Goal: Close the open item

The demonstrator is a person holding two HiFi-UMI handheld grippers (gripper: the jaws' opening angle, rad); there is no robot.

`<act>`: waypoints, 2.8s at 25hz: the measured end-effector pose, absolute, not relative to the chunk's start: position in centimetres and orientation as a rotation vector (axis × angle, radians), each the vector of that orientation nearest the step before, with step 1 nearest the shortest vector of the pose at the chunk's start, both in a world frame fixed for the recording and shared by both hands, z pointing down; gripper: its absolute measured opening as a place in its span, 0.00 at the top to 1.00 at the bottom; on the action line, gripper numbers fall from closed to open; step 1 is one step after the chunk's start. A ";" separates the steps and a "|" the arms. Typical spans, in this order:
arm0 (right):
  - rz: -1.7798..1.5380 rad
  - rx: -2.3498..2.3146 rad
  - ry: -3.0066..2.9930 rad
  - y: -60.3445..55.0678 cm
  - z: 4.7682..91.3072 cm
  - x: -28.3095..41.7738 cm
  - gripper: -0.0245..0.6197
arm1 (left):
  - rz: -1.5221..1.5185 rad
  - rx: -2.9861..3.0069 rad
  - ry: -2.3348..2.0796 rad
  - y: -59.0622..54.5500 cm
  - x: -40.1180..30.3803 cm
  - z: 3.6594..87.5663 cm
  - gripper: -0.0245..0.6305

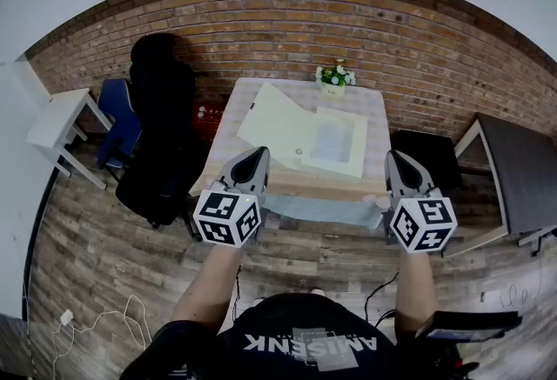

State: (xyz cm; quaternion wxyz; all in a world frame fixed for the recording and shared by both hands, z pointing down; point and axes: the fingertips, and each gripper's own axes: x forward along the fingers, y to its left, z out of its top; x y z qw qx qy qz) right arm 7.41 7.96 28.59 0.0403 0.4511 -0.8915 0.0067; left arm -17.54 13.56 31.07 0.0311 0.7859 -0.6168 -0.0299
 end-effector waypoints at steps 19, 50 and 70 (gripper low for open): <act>0.072 1.372 -2.758 5.9 29.3 9.4 0.90 | -0.106 2.359 -1.936 11.9 -16.3 32.0 0.94; 0.103 1.269 -2.792 -0.7 32.2 12.8 0.90 | -0.112 2.249 -2.007 5.4 -13.6 34.2 0.94; 0.125 1.369 -2.676 -13.2 33.9 3.0 0.90 | -0.098 2.257 -1.903 -8.4 -25.9 37.5 0.94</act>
